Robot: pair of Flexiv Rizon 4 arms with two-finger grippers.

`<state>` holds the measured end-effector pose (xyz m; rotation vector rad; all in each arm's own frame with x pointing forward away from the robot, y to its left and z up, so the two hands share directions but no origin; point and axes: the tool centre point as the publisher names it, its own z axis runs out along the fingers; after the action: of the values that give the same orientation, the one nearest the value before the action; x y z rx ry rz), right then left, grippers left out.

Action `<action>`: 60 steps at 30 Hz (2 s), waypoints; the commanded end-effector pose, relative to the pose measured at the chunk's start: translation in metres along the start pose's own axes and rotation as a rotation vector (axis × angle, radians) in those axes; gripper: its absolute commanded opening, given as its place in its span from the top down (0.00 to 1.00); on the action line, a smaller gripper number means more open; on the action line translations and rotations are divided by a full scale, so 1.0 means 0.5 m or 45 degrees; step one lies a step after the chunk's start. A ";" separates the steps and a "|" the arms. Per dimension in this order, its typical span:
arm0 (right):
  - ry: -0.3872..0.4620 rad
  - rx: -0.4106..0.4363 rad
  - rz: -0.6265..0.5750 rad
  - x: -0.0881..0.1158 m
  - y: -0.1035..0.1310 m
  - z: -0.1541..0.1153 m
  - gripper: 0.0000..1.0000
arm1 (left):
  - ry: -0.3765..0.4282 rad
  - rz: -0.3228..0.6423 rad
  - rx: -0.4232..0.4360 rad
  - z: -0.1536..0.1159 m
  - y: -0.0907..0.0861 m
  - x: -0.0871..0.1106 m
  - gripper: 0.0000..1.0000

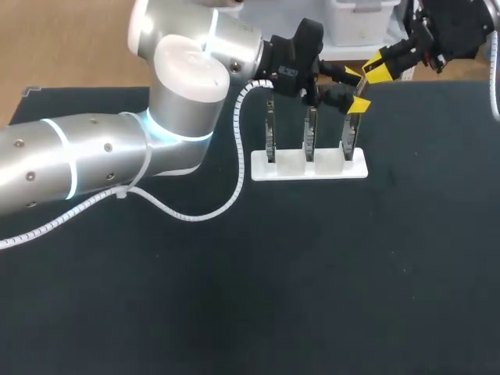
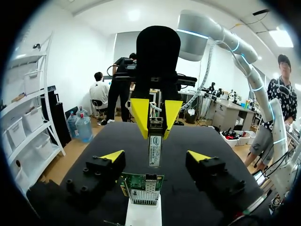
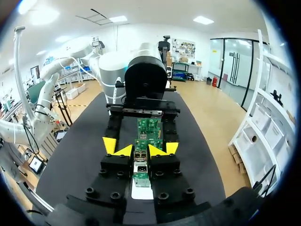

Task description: Pick up the optical module with the left hand, and insert it into the network port with the right hand.

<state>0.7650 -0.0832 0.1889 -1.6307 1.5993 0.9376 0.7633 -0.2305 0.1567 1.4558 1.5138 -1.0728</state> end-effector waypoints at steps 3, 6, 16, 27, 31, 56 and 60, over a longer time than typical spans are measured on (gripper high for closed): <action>0.000 0.001 0.002 0.003 0.000 -0.003 1.00 | 0.051 0.027 -0.007 -0.008 -0.005 -0.011 0.00; 0.000 0.005 0.005 0.005 0.002 -0.004 1.00 | 0.115 0.063 -0.010 -0.013 -0.010 -0.016 0.00; -0.004 0.022 0.011 0.007 0.007 -0.008 1.00 | 0.214 0.045 -0.050 -0.041 -0.020 0.003 0.00; 0.007 0.021 0.010 0.008 0.012 -0.008 1.00 | 0.301 0.011 -0.069 -0.057 -0.027 0.032 0.00; 0.006 0.024 0.010 0.008 0.012 -0.008 1.00 | 0.325 0.020 -0.065 -0.053 -0.030 0.033 0.00; 0.045 0.032 -0.003 0.006 0.014 -0.017 1.00 | 0.344 0.023 -0.052 -0.043 -0.023 0.026 0.00; 0.077 0.024 -0.021 0.002 0.015 -0.014 1.00 | 0.344 0.023 -0.052 -0.043 -0.023 0.026 0.00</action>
<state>0.7610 -0.0936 0.1889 -1.6669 1.6194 0.8843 0.7503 -0.2045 0.1529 1.6293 1.6899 -0.8553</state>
